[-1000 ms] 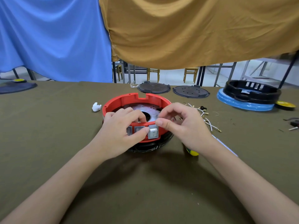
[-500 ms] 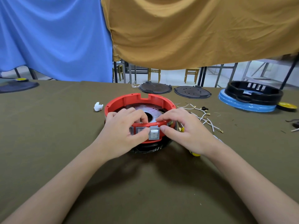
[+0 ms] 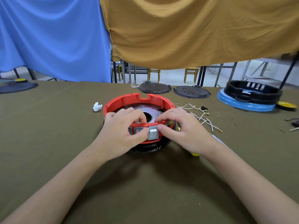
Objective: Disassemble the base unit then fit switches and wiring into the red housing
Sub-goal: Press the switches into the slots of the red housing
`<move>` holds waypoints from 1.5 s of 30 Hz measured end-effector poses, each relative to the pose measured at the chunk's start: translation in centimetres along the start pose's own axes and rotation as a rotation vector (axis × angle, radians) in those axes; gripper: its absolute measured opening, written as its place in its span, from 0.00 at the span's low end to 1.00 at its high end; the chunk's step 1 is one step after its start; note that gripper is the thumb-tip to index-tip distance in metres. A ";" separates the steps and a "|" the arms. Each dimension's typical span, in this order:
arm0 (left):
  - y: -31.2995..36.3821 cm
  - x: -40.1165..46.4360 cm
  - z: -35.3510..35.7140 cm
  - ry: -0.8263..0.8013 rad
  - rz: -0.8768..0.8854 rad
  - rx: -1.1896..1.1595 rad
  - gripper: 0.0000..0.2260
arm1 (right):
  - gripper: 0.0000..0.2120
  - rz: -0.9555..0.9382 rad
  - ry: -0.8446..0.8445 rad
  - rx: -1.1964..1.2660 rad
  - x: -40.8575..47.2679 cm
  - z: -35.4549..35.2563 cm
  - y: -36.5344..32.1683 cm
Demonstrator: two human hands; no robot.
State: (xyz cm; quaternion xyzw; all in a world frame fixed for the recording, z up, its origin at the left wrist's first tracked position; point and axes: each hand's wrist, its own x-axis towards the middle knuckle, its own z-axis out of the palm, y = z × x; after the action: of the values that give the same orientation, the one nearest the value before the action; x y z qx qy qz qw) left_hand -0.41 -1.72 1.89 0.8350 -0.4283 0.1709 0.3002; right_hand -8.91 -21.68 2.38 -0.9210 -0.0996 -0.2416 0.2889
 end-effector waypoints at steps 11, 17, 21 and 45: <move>0.0 0.0 0.1 -0.011 -0.013 -0.012 0.14 | 0.06 0.007 0.008 0.019 0.1 0.0 -0.1; 0.1 0.0 0.0 -0.012 -0.023 -0.020 0.15 | 0.05 0.012 0.008 0.031 0.2 0.0 -0.1; 0.2 -0.2 -0.2 -0.022 0.019 0.014 0.14 | 0.08 0.028 -0.050 0.036 0.3 -0.5 -0.1; 0.7 -0.1 -0.3 -0.056 -0.068 -0.056 0.08 | 0.06 0.042 -0.039 0.014 0.6 -0.4 -0.5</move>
State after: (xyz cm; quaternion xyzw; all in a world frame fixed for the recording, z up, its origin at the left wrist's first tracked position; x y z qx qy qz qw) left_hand -1.02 -1.82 2.28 0.8448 -0.4127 0.1249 0.3169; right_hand -8.72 -21.45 3.16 -0.9254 -0.0875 -0.2166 0.2985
